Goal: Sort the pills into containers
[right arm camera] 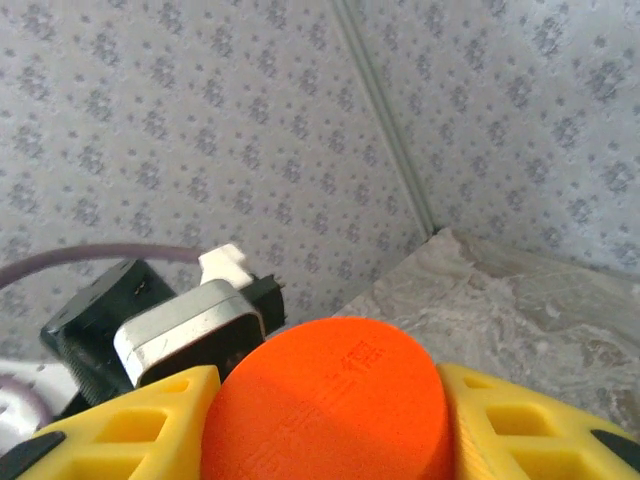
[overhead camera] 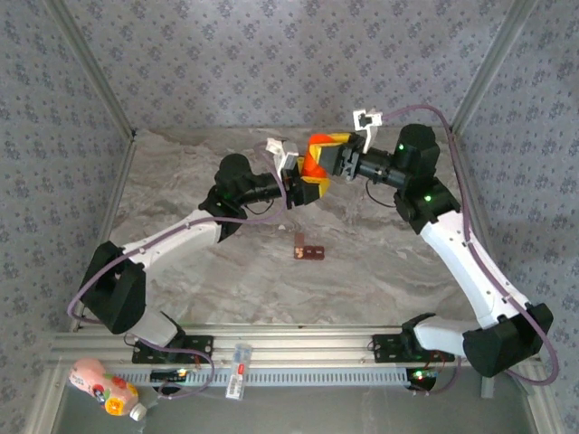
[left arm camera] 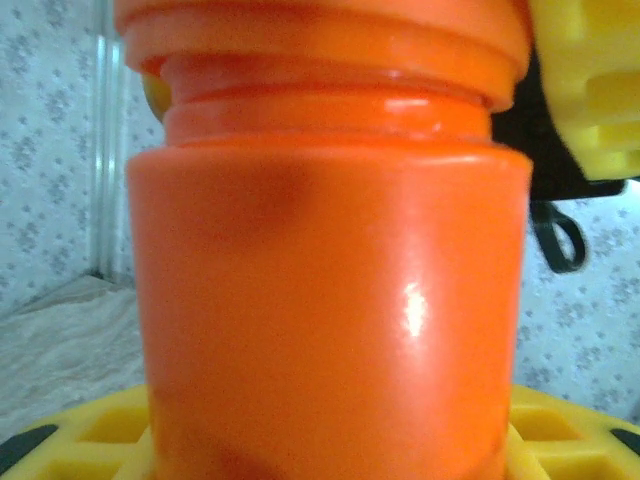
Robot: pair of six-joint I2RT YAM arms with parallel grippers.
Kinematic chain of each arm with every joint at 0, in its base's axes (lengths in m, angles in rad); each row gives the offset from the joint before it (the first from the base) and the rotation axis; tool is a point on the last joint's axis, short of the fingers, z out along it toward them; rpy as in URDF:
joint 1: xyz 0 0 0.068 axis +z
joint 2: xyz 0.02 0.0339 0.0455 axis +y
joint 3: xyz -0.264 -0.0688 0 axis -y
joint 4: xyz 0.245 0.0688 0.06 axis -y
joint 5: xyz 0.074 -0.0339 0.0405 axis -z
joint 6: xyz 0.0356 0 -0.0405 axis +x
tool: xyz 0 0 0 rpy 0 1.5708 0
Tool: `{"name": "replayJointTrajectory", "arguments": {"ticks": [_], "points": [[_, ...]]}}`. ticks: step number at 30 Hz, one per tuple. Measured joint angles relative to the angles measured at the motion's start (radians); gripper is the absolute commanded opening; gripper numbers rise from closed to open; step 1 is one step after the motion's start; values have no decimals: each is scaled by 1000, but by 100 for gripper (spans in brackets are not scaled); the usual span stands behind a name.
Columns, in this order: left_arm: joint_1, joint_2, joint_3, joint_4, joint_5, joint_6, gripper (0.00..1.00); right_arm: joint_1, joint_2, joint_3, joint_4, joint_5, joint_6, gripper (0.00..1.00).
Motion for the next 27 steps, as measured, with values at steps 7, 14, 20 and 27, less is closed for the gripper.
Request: {"name": "replayJointTrajectory", "arguments": {"ticks": [7, 14, 20, 27], "points": [[-14, -8, -7, 52, -109, 10, 0, 89, -10, 0, 60, 225, 7, 26], [-24, -8, -11, 51, -143, 24, 0, 40, 7, 21, 41, 119, 7, 28], [-26, -8, -11, 48, -148, 34, 0, -11, 47, 83, -35, -36, -25, 27], [-32, -11, -11, 37, -148, 51, 0, -26, 45, 88, -66, -79, -62, 27]]}}
